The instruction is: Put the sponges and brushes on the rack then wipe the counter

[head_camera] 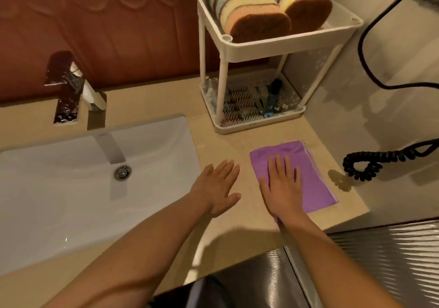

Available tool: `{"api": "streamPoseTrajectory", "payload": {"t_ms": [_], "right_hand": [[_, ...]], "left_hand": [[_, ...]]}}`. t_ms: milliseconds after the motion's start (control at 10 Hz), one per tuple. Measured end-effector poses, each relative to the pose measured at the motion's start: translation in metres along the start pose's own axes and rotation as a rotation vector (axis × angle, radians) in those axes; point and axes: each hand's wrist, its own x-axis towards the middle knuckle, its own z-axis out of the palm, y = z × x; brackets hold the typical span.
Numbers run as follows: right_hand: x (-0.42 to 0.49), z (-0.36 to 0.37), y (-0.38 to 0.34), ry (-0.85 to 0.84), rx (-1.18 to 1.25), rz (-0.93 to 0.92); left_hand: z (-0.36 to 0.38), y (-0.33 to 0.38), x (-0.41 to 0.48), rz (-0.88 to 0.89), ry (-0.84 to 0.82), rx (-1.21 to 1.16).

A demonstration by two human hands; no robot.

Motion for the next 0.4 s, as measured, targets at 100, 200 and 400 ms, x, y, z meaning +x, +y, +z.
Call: {"api": "streamPoseTrajectory", "payload": {"t_ms": [100,200,400], "right_hand": [[-0.014,-0.001,-0.036,-0.009,0.018,-0.126],[-0.022,-0.005,-0.071,-0.044,0.039,-0.259],[-0.037,-0.018,-0.151,-0.171,-0.02,-0.591]], "left_hand": [[-0.007,-0.032,-0.033,-0.076,-0.028,-0.009],[-0.009,-0.056,-0.066,-0.162,-0.121,-0.011],[0.006,-0.106,-0.138,-0.377,-0.134,-0.115]]}}
